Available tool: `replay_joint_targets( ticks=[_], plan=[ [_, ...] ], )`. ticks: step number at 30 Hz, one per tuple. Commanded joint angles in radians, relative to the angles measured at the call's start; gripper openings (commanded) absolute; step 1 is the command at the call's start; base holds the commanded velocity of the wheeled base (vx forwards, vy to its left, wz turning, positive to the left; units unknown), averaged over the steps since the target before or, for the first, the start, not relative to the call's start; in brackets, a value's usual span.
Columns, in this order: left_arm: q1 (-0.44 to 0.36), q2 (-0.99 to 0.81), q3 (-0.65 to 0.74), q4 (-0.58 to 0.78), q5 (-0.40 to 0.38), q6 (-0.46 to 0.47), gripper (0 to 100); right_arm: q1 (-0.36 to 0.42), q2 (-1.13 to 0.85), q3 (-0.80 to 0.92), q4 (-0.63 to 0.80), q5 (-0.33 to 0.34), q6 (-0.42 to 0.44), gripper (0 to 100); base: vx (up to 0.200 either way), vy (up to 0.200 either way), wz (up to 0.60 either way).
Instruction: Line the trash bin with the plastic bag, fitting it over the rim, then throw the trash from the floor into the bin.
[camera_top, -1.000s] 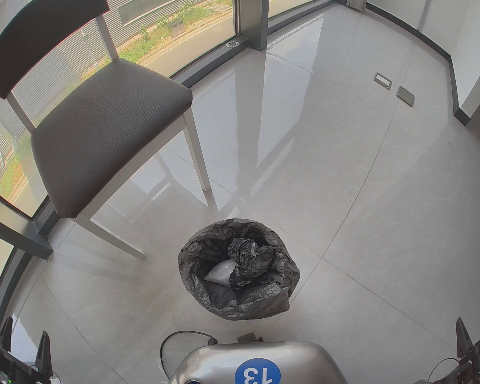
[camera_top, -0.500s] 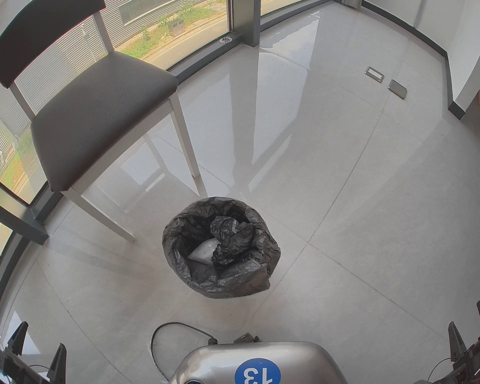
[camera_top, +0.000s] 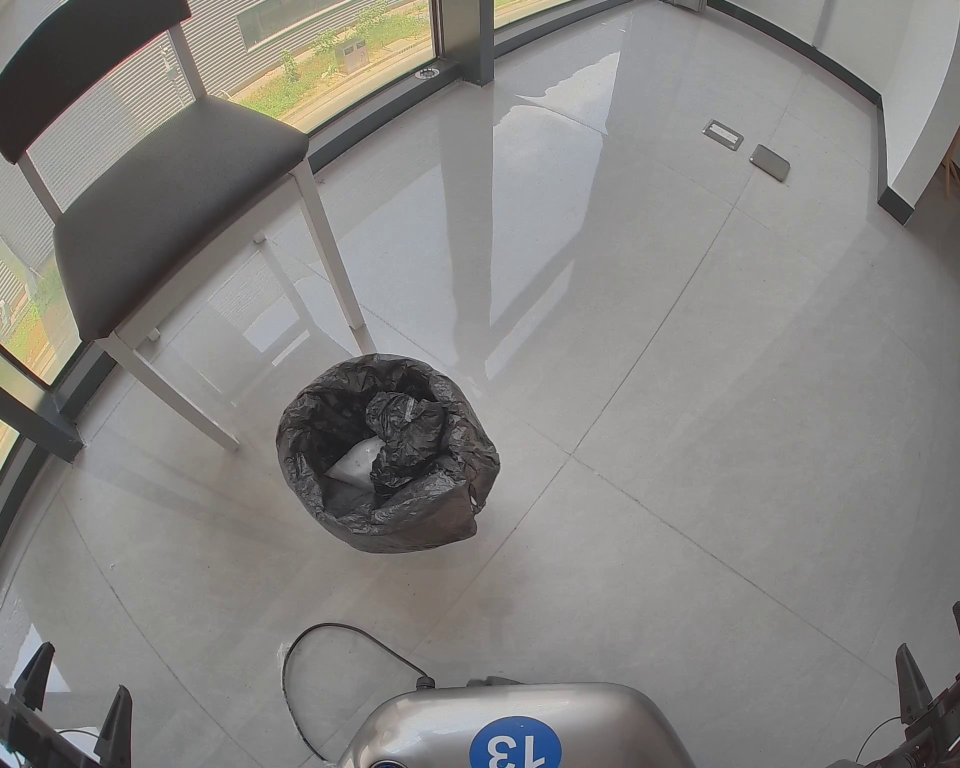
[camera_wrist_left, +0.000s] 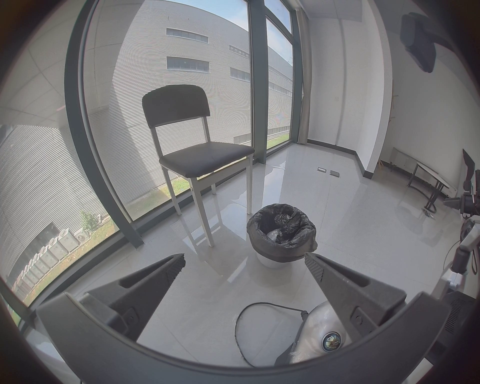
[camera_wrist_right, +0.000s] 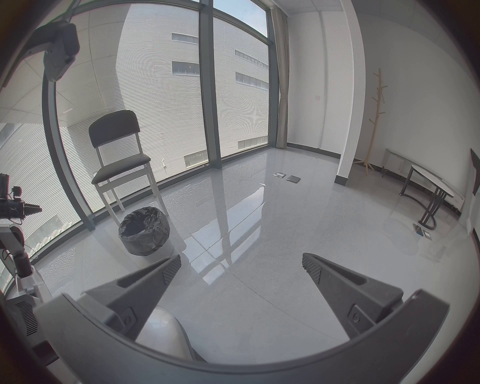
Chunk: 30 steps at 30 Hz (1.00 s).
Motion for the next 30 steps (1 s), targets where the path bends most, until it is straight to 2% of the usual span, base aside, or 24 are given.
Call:
replay_joint_targets(
  ticks=[1, 13, 19, 27, 30],
  plan=[
    [0.0, -0.014, 0.001, 0.0, -0.001, -0.007, 100, 0.0, -0.01, 0.018, 0.002, 0.001, 0.0, 100, 0.0, 0.0, 0.0],
    [-0.001, -0.014, 0.001, 0.0, -0.015, 0.002, 100, 0.0, -0.01, 0.018, 0.0, 0.001, -0.002, 100, 0.0, 0.0, 0.0],
    [-0.001, -0.014, 0.003, -0.001, -0.007, -0.035, 100, 0.0, -0.01, 0.018, 0.0, 0.001, -0.002, 100, 0.0, 0.0, 0.0],
    [-0.001, -0.014, 0.001, -0.001, -0.009, -0.038, 100, 0.0, -0.01, 0.018, 0.0, 0.001, 0.0, 100, 0.0, 0.0, 0.0],
    [-0.001, -0.014, 0.001, 0.0, -0.015, -0.043, 100, 0.0, -0.01, 0.018, 0.0, 0.0, 0.0, 100, 0.0, 0.2, 0.0]
  ],
)
